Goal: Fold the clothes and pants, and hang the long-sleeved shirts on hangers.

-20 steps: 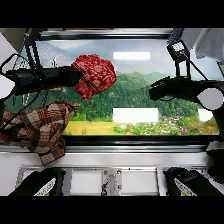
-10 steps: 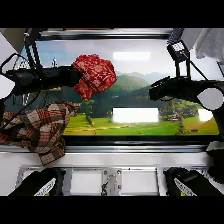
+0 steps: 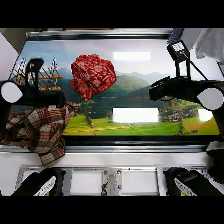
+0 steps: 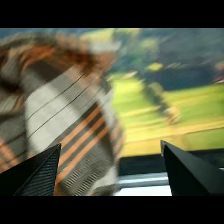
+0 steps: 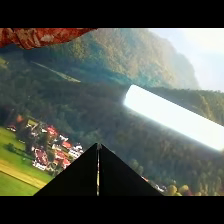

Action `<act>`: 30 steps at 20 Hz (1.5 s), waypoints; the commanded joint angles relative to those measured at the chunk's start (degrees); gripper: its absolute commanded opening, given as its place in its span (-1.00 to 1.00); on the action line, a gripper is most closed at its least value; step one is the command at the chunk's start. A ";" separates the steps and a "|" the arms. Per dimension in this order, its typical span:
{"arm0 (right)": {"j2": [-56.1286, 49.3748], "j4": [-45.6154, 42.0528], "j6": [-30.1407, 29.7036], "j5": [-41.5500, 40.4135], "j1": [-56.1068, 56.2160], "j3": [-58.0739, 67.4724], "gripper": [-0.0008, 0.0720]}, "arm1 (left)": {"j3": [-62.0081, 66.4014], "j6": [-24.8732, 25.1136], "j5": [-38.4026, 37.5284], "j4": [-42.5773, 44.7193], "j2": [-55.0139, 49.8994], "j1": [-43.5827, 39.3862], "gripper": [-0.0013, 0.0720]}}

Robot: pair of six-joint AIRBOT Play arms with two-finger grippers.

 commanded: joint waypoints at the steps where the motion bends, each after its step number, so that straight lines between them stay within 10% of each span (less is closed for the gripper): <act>1: -0.02 0.02 0.00 0.02 0.04 -0.02 -0.88 | -9.70 -1.27 0.74 5.22 0.02 4.55 0.99; 7: -0.02 0.00 0.00 0.02 0.04 -0.02 -0.88 | -14.43 -2.78 5.01 5.20 0.04 2.89 0.99; 10: -0.02 0.00 0.00 0.02 0.04 -0.02 -0.88 | -13.09 -2.73 5.16 5.31 0.02 -0.04 0.02; 13: -0.02 0.00 0.00 0.02 0.04 -0.02 -0.88 | -11.54 -2.73 4.90 5.44 0.02 -1.79 0.02; 16: -0.02 0.00 0.00 0.02 0.04 -0.02 -0.88 | -6.12 -2.64 2.10 5.86 0.02 -1.36 0.96; 28: -0.02 0.02 0.00 0.00 0.04 -0.02 -0.88 | -15.50 2.95 0.92 -17.18 -6.29 10.71 0.96; 30: -0.02 0.02 0.00 0.00 0.04 -0.02 -0.88 | -16.87 2.93 1.20 -17.20 -7.28 8.63 0.53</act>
